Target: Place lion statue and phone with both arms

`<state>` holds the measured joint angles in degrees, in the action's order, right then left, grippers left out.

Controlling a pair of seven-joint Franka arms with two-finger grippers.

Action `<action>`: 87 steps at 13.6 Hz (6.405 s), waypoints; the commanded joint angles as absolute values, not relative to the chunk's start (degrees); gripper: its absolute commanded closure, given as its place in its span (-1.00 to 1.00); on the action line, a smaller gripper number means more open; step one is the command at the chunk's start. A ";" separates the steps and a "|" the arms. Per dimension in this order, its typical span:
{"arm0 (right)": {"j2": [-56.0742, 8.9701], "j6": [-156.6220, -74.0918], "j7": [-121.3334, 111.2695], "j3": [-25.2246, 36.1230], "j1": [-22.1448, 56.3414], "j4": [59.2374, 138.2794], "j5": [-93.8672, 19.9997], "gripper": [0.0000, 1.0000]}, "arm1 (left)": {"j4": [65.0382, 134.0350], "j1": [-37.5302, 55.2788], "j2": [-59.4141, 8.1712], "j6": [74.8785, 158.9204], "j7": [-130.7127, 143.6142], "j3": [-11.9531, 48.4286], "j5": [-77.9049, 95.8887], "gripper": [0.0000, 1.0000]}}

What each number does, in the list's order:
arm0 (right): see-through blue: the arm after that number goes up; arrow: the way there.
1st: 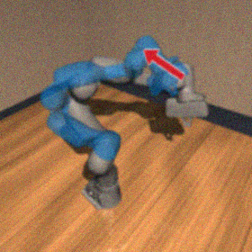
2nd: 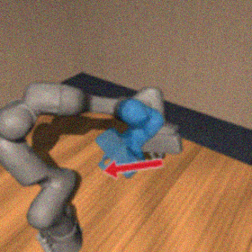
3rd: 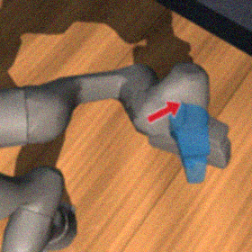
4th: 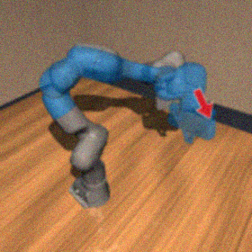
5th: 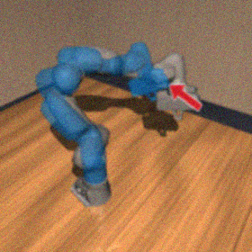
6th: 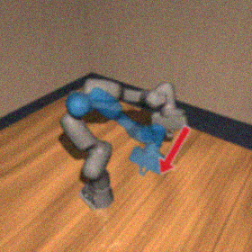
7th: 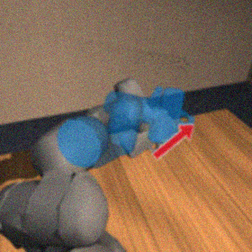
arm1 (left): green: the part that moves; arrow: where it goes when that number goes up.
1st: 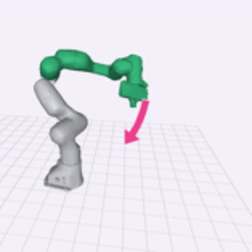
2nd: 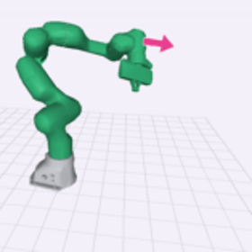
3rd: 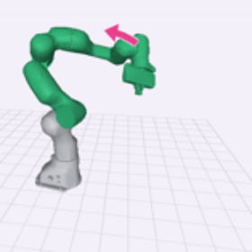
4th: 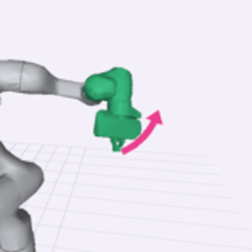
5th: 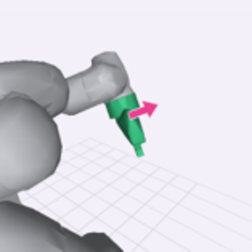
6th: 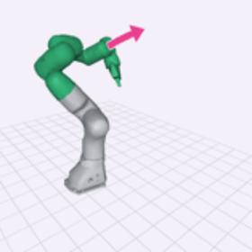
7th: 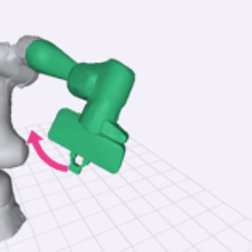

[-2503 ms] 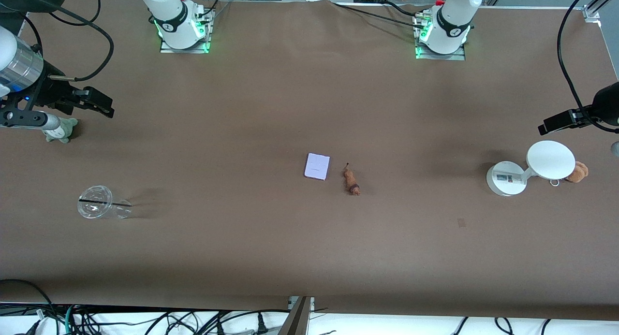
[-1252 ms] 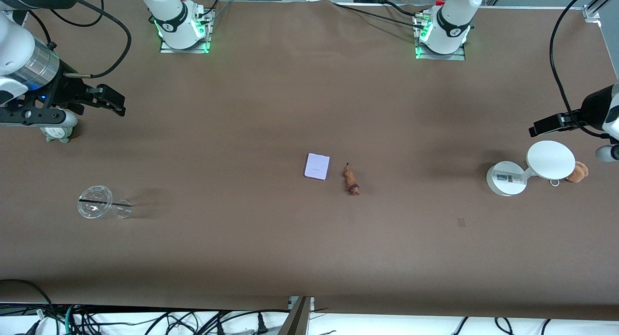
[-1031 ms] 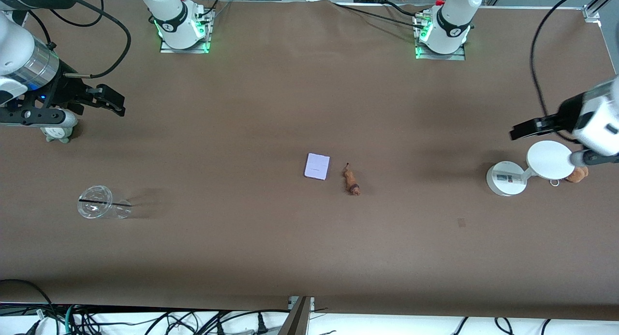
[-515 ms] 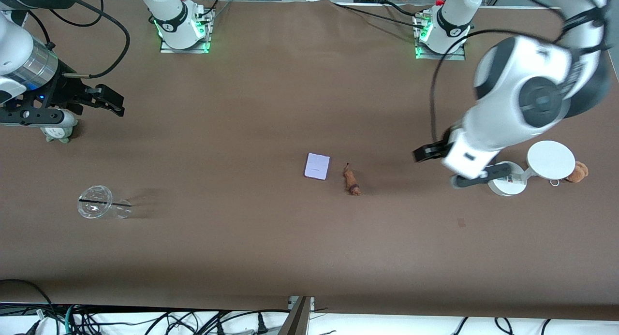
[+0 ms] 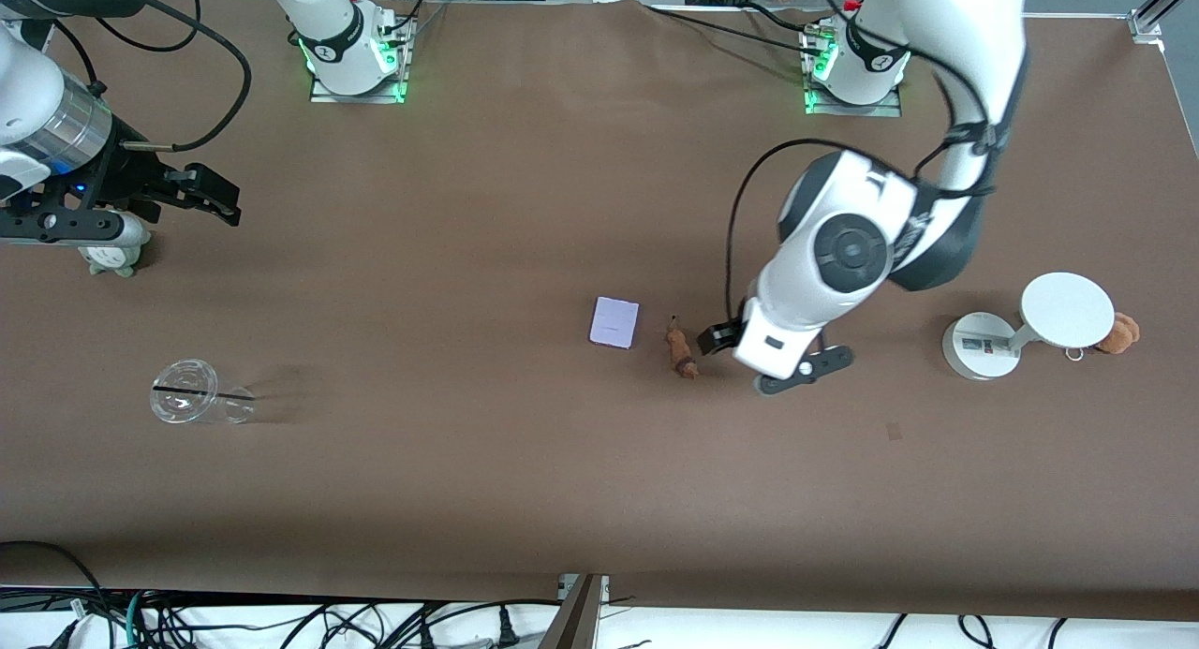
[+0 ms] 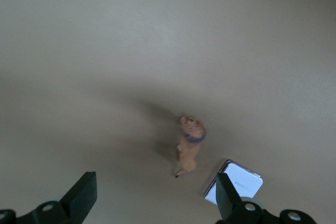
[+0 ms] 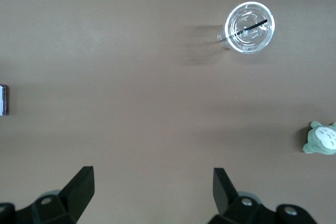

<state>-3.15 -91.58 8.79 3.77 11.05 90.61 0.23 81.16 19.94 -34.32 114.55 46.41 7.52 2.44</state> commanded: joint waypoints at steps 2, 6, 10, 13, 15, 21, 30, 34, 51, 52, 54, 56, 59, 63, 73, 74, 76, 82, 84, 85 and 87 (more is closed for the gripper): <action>-3.25 -91.23 8.44 3.78 10.81 89.82 0.70 -1.00 | 80.42 24.51 -38.57 119.26 51.22 6.50 -1.74 -1.00; -3.16 -91.32 9.23 3.69 11.16 89.91 0.61 -1.00 | 80.95 27.59 -42.97 124.01 57.12 6.50 -7.46 -1.00; -3.25 -91.32 8.79 3.78 10.98 89.91 0.70 -1.00 | 81.12 28.39 -45.61 126.64 57.13 6.33 -9.23 -1.00; -5.78 -90.71 8.44 3.78 11.07 90.09 1.40 -1.00 | 81.12 28.30 -46.23 127.61 57.22 6.42 -13.17 -1.00; -10.35 -90.53 6.69 3.87 10.72 89.91 1.41 -1.00 | 81.12 28.30 -46.93 128.14 57.13 6.33 -13.27 -1.00; -11.60 -90.70 4.83 3.52 11.51 89.82 -0.96 -1.00 | 81.12 28.21 -47.29 129.20 57.22 6.33 -15.12 -0.39; -21.17 -99.92 26.42 3.60 22.30 85.87 -9.93 -1.00 | 81.22 27.34 -46.58 128.94 56.69 6.33 -14.50 1.00; -25.92 -107.12 34.35 3.52 26.18 85.96 -13.08 -1.00 | 81.12 22.68 -43.78 127.62 52.06 6.86 -14.24 1.00; -45.87 -138.95 73.20 4.04 46.49 85.34 -6.42 -1.00 | 111.60 -5.62 -23.56 134.98 20.92 6.86 -9.05 1.00; -46.49 -140.35 73.47 4.04 47.19 85.25 -6.42 -1.00 | 113.45 -5.80 -23.29 137.18 19.79 6.77 -9.05 1.00; -47.89 -143.07 72.95 4.13 47.72 85.17 -6.07 -1.00 | 116.35 -6.15 -23.20 140.52 19.42 6.77 -9.66 1.00; -50.34 -144.49 72.25 4.04 48.16 81.94 -1.61 -1.00 | 118.21 -6.85 -23.12 143.78 18.99 6.68 -9.93 1.00; -53.61 -141.60 70.85 3.96 49.13 76.65 5.16 -1.00 | 118.47 -7.55 -23.38 144.40 18.37 6.68 -9.93 1.00; -55.28 -141.59 67.50 4.04 50.10 75.85 6.42 -1.00 | 120.41 -9.32 -23.64 148.70 13.98 6.59 -9.93 1.00; -53.97 -137.74 61.63 4.04 48.17 75.85 6.59 -0.19 | 123.22 -10.46 -24.70 153.90 12.75 6.24 -9.93 0.92; -53.27 -137.03 60.57 3.96 47.38 75.94 6.33 -0.06 | 122.70 -10.46 -24.61 153.37 12.83 6.24 -9.93 0.03; -51.68 -133.96 59.51 3.87 46.59 75.94 5.89 -0.04 | 122.09 -10.46 -24.35 153.28 13.53 6.24 -9.84 -1.00; -43.96 -125.78 41.26 4.13 40.27 80.40 3.26 -0.04 | 109.45 -9.58 -18.47 127.58 13.80 8.16 -8.88 -1.00; -39.83 -125.86 34.05 4.13 36.67 85.32 3.08 -0.04 | 105.58 -9.67 -15.05 118.69 13.71 8.70 -6.17 -1.00; -38.16 -125.86 30.36 4.13 34.56 87.69 3.08 -0.05 | 103.82 -9.93 -13.72 115.09 13.71 8.70 -3.63 -1.00; -35.96 -127.87 25.95 4.13 31.04 92.53 3.08 -0.05 | 98.64 -10.11 -12.40 107.79 13.71 8.61 -0.36 -1.00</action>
